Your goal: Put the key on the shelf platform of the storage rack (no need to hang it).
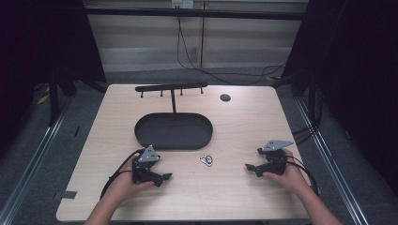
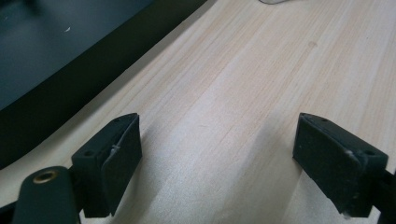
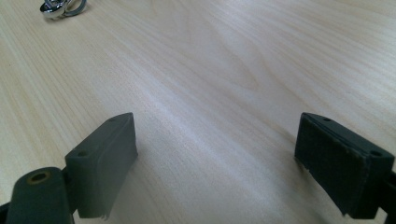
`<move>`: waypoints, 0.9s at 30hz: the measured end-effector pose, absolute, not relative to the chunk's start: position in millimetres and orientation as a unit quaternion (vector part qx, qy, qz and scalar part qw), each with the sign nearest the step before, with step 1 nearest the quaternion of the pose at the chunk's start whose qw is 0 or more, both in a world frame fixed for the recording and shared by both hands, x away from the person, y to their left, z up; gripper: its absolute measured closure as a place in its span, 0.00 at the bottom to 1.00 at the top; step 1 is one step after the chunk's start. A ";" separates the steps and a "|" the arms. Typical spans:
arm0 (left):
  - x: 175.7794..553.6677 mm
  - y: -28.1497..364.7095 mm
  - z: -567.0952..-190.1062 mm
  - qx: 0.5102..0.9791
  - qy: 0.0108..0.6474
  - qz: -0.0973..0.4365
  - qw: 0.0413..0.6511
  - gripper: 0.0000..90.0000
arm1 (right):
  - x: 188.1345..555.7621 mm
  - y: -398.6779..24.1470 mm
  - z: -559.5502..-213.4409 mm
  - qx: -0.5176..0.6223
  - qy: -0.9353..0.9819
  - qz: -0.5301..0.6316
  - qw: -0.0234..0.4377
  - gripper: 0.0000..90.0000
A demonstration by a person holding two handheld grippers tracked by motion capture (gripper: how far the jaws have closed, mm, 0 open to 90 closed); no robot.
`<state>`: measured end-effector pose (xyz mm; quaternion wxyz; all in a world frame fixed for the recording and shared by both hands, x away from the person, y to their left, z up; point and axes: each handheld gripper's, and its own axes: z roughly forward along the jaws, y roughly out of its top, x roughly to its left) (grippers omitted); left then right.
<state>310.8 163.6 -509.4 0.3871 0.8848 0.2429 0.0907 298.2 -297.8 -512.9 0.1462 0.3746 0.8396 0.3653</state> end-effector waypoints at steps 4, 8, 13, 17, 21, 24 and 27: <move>310.6 163.4 -509.5 0.884 0.244 0.091 0.389 0.17 | 298.2 -297.8 -512.9 0.375 0.840 0.365 0.146 0.14; 310.8 163.7 -509.3 0.885 0.242 0.090 0.386 0.17 | 298.2 -297.7 -512.8 0.375 0.840 0.365 0.146 0.14; 311.2 163.9 -509.2 0.886 0.240 0.090 0.385 0.17 | 298.2 -298.0 -512.6 0.373 0.840 0.366 0.147 0.15; 311.3 163.9 -509.1 0.887 0.241 0.088 0.385 0.17 | 298.7 -296.4 -509.1 0.377 0.845 0.353 0.141 0.20; 311.2 163.8 -509.2 0.887 0.241 0.088 0.385 0.17 | 297.7 -293.4 -502.0 0.377 0.851 0.342 0.129 0.23; 311.1 163.8 -509.2 0.887 0.242 0.088 0.385 0.17 | 297.5 -288.9 -494.4 0.382 0.851 0.342 0.112 0.25; 311.1 163.8 -509.2 0.887 0.241 0.088 0.385 0.17 | 298.5 -282.4 -483.2 0.375 0.863 0.321 0.108 0.26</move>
